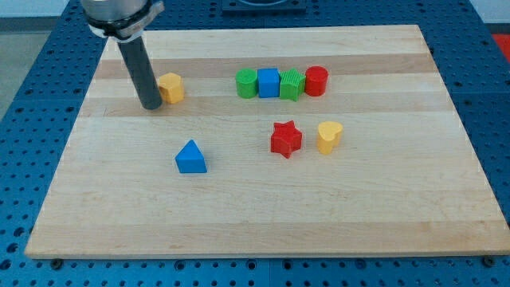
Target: Push the yellow hexagon into green circle
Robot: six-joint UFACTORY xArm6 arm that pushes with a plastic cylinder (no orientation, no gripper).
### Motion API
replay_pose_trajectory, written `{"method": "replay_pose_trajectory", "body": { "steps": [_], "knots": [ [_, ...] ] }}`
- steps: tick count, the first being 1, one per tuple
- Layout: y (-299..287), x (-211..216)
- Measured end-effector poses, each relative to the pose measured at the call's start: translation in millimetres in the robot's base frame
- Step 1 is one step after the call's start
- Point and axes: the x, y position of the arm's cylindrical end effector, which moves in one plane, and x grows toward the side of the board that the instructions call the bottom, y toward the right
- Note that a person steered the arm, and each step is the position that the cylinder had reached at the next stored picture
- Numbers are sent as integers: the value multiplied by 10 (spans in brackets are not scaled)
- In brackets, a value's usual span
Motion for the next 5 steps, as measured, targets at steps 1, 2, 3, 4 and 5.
{"method": "replay_pose_trajectory", "body": {
  "steps": [1, 2, 3, 4, 5],
  "knots": [
    [-182, -66],
    [-205, -107],
    [-158, -154],
    [-71, -181],
    [32, -252]
  ]
}}
